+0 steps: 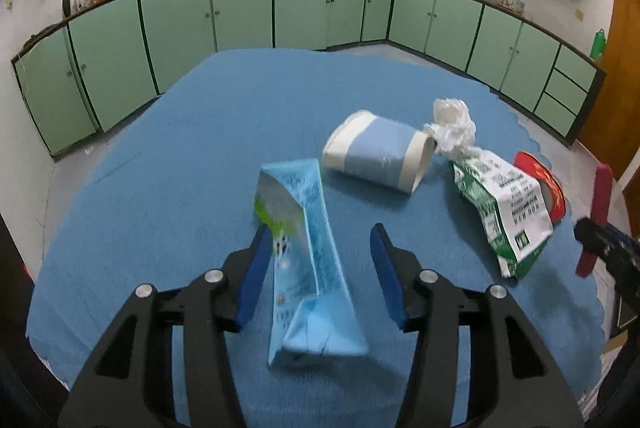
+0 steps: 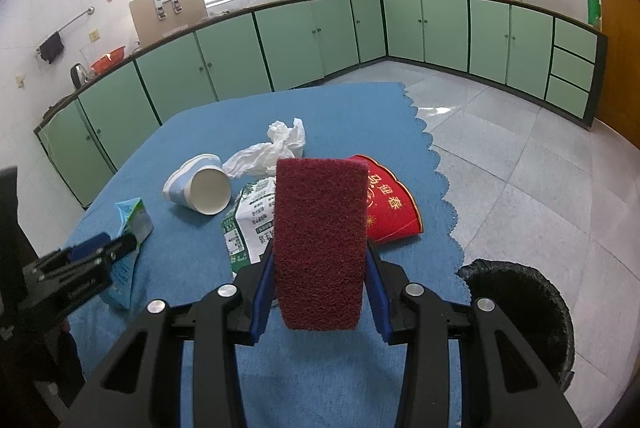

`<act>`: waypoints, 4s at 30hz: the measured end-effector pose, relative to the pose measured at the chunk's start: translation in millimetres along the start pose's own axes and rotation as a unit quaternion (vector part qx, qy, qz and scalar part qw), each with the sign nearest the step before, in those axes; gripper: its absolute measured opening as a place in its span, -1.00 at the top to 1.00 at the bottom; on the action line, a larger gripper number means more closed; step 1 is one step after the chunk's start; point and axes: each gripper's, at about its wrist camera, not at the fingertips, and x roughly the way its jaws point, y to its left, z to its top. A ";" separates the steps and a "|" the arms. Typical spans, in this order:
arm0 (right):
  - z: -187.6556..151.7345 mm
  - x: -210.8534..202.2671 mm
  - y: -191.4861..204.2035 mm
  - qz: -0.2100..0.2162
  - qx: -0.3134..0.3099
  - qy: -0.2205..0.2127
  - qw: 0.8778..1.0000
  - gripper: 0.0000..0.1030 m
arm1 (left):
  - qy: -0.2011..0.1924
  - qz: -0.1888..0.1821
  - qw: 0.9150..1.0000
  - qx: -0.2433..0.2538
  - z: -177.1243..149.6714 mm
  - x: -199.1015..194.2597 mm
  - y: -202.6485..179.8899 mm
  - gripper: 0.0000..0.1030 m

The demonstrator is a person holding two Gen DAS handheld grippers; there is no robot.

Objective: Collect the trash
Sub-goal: 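Grasp the light blue milk carton with the left tool while the right tool holds the red pad, then carry the carton and red pad over the black bin and open both tools, then move both tools back over the table toward the green milk bag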

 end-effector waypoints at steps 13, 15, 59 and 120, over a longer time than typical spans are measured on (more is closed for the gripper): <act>1.0 -3.7 -2.5 0.002 0.007 -0.006 1.000 0.21 | -0.017 -0.025 1.000 -0.008 4.4 -12.7 1.4 0.88; 2.1 -8.0 -3.7 0.003 0.008 -0.012 1.000 0.21 | -0.029 -0.030 0.999 -0.004 6.7 -20.8 -2.8 0.88; -31.1 -124.1 -187.0 -0.161 0.111 -0.068 0.978 0.21 | -0.046 -0.270 0.945 0.179 -36.6 -46.1 -284.0 0.88; -12.2 -59.5 -109.8 -0.118 0.084 -0.057 0.988 -0.88 | -0.064 -0.121 0.988 0.075 1.1 -46.0 -112.9 -0.52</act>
